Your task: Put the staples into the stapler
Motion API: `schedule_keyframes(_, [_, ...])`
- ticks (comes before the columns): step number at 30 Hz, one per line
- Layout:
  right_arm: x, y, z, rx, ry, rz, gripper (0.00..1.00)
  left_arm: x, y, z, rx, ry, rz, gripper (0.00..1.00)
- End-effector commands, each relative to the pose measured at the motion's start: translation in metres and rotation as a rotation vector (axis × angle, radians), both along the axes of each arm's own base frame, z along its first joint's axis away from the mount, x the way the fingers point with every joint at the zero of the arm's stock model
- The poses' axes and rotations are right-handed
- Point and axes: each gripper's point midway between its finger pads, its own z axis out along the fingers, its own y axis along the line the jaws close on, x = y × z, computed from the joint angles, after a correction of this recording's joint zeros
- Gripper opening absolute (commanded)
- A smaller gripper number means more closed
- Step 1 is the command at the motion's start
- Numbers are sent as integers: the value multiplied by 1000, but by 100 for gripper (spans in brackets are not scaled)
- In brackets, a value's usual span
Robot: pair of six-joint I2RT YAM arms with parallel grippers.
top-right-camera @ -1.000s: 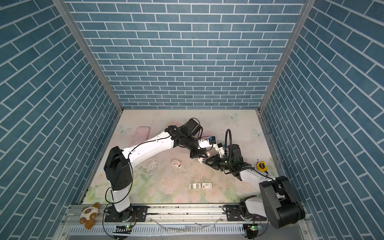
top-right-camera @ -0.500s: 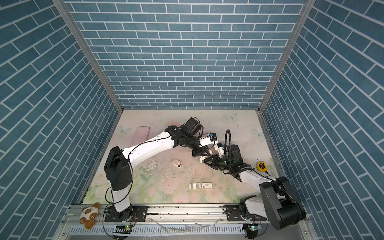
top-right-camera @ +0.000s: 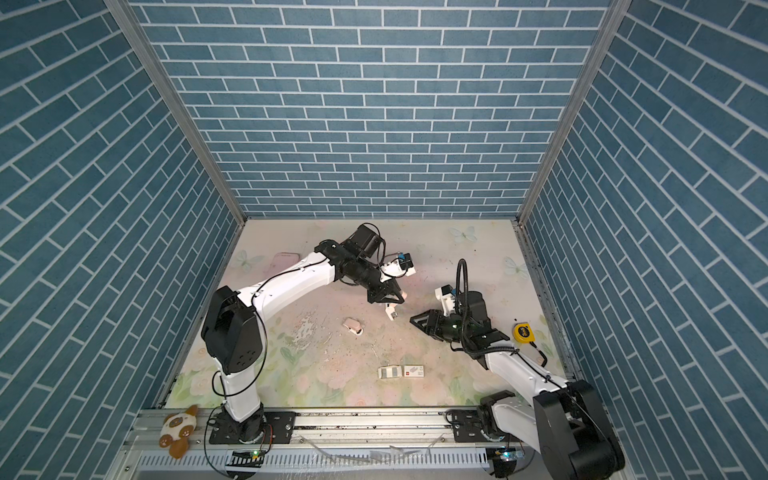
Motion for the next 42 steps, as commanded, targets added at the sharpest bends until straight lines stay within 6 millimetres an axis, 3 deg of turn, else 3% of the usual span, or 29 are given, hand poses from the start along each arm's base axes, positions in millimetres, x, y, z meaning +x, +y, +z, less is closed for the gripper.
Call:
schedule_keyframes(1, [-8,12,40,117,-160,108,46,-24,8,19,-77,116,-86,0])
schedule_keyframes(5, [-16,20,76,147,-270,179,50,-29,7,26,-107,177,-123,0])
schedule_keyframes(12, [-20,27,92,160,-332,206,53,-29,-2,36,-152,252,-144,0])
schedule_keyframes(26, [-18,42,89,138,-338,236,53,-33,-11,49,-205,375,-197,0])
schedule_keyframes(42, [-16,52,102,200,-378,240,50,-33,-18,62,-273,448,-207,0])
